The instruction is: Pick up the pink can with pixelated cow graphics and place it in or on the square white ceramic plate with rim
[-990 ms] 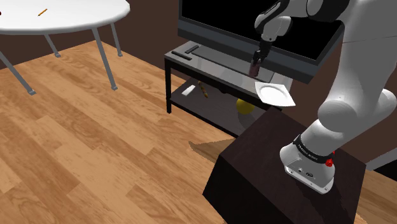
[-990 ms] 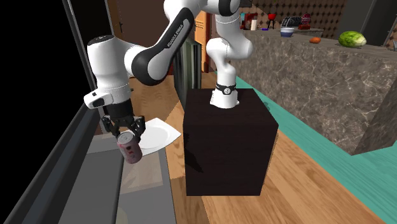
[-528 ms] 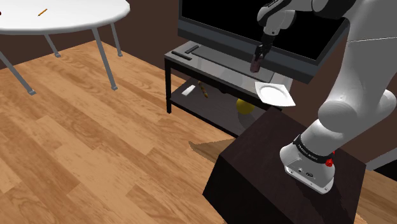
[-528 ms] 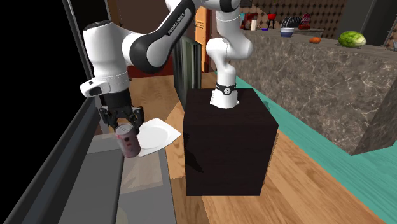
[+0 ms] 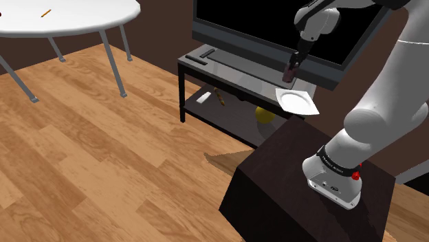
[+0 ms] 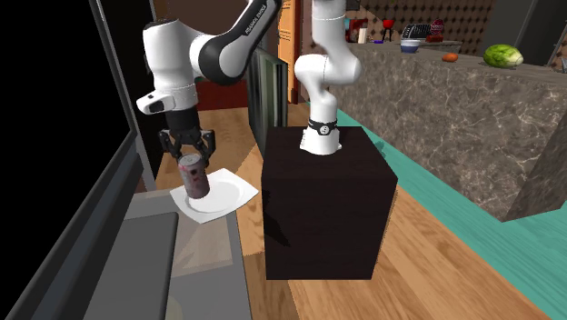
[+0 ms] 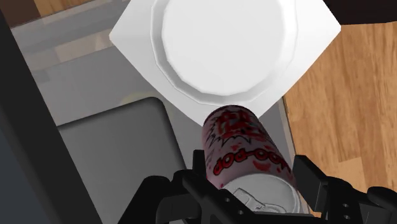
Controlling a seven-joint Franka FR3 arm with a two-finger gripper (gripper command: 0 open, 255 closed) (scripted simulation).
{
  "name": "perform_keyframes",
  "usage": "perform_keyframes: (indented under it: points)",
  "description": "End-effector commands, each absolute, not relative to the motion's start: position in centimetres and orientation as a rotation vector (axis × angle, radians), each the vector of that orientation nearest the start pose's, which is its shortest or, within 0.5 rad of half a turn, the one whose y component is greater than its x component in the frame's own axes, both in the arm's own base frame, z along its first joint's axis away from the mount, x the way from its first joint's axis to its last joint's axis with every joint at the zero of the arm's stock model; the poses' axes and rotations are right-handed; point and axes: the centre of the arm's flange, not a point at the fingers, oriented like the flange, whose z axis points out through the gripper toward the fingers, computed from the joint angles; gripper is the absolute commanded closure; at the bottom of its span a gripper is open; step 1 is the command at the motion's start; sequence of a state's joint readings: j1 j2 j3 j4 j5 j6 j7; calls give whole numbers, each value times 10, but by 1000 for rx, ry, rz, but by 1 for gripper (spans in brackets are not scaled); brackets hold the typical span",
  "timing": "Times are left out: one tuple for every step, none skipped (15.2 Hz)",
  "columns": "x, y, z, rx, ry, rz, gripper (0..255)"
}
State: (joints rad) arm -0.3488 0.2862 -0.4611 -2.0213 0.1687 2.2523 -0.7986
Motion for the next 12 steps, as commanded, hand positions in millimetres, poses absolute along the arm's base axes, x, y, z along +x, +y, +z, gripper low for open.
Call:
perform_keyframes:
  points:
    - [389, -416, 327, -3120, 161, 15, 255]
    - [376, -415, 330, -3120, 161, 15, 255]
    - [363, -414, 332, -3120, 161, 15, 255]
    - [350, -413, 334, -3120, 161, 15, 255]
    - [337, -412, 336, -3120, 161, 15, 255]
    - [324, -411, 339, -3120, 161, 15, 255]
    - [311, -410, 341, -3120, 161, 15, 255]
    - [294, -408, 344, -3120, 161, 15, 255]
    - [294, -408, 338, -3120, 161, 15, 255]
    - [294, -408, 333, -3120, 161, 15, 255]
    - [294, -408, 328, -3120, 161, 15, 255]
    - [294, -408, 323, -3120, 161, 15, 255]
